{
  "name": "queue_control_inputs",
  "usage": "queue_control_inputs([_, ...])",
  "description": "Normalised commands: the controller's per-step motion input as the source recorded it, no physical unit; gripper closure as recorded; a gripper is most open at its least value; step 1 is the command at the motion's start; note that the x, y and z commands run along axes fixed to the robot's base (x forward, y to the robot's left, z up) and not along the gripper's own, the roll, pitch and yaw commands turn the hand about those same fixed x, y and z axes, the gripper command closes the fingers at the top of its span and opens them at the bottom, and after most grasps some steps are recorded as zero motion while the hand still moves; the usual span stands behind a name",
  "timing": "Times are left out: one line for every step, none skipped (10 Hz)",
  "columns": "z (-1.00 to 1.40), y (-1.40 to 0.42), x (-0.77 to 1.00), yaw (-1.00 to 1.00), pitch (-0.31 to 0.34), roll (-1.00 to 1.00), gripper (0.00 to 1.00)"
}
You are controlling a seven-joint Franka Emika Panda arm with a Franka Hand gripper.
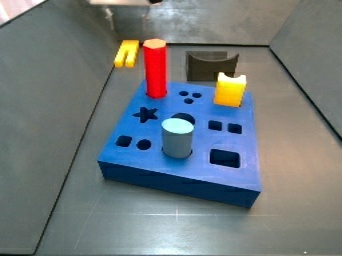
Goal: Pick up the double-square object. Move up. Rotate the double-square object. Place the double-square object on the fixture. Regrasp the double-square object. Move to above the board. Insert the double-square object.
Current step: Pick up the double-square object.
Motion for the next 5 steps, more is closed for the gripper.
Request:
queue_control_inputs([-0.84, 0.22, 0.02, 0.0, -0.07, -0.16, 0.0])
queue_control_inputs([-0.91, 0.21, 0.03, 0.0, -0.06, -0.13, 0.0])
queue_control_inputs([-0.93, 0.15, 0.18, 0.0, -0.057, -0.12, 0.0])
queue_control_inputs([-0.95, 0.06, 0.18, 0.0, -0.046, -0.1, 0.0])
queue_control_inputs([-1.0, 0.1, 0.1, -0.02, -0.011, -0.07, 0.0])
